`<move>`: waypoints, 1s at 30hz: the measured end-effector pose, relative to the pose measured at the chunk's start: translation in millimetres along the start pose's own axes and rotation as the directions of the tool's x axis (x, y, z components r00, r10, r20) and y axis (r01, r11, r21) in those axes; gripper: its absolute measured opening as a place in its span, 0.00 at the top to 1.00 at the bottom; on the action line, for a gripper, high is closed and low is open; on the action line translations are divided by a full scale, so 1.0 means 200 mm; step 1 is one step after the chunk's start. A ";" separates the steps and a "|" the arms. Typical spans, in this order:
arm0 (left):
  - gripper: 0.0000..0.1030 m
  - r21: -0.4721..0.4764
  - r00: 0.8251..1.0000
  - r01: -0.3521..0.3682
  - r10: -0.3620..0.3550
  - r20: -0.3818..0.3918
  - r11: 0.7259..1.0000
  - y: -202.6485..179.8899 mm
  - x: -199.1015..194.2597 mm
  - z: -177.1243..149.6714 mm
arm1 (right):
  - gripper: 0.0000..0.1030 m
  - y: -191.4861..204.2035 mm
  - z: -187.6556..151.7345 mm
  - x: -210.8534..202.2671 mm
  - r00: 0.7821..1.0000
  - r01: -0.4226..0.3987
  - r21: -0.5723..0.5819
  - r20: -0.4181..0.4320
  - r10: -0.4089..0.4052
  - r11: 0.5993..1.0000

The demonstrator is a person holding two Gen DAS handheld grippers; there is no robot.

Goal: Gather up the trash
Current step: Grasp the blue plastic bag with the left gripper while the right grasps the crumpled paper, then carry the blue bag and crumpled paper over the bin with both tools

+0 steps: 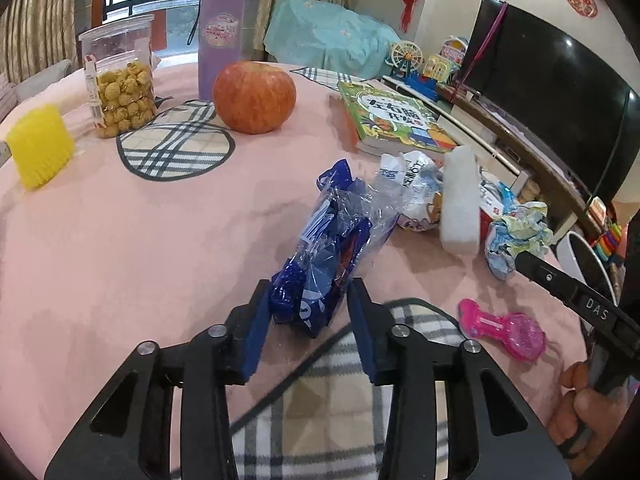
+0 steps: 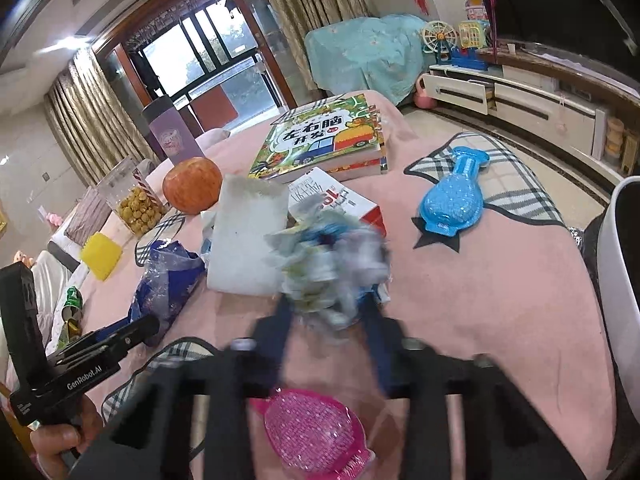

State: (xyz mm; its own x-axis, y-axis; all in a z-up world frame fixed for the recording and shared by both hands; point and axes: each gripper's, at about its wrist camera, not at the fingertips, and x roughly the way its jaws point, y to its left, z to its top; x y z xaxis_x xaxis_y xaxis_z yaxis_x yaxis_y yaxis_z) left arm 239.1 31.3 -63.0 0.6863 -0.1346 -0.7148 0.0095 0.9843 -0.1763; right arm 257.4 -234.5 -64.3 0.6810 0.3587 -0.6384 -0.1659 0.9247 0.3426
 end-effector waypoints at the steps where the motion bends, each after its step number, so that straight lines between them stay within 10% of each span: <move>1: 0.65 -0.002 1.000 0.001 -0.001 0.001 1.000 -0.01 -0.01 -0.01 | 0.82 0.00 0.00 -0.02 1.000 -0.001 -0.001 0.005 0.001 1.000; 30: 0.69 0.154 0.979 0.201 -0.202 -0.015 0.967 -0.63 -0.26 -0.21 | 0.92 -0.25 -0.20 -0.58 0.997 -0.019 0.076 0.073 0.013 0.997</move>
State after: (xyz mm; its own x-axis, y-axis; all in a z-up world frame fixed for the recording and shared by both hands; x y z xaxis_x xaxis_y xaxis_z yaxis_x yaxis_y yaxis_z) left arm 170.7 -90.0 -32.2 0.6597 -0.3319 -0.6743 0.2596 0.9426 -0.2100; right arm 159.0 -317.6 -34.5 0.7287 0.3606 -0.5822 -0.1239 0.9055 0.4058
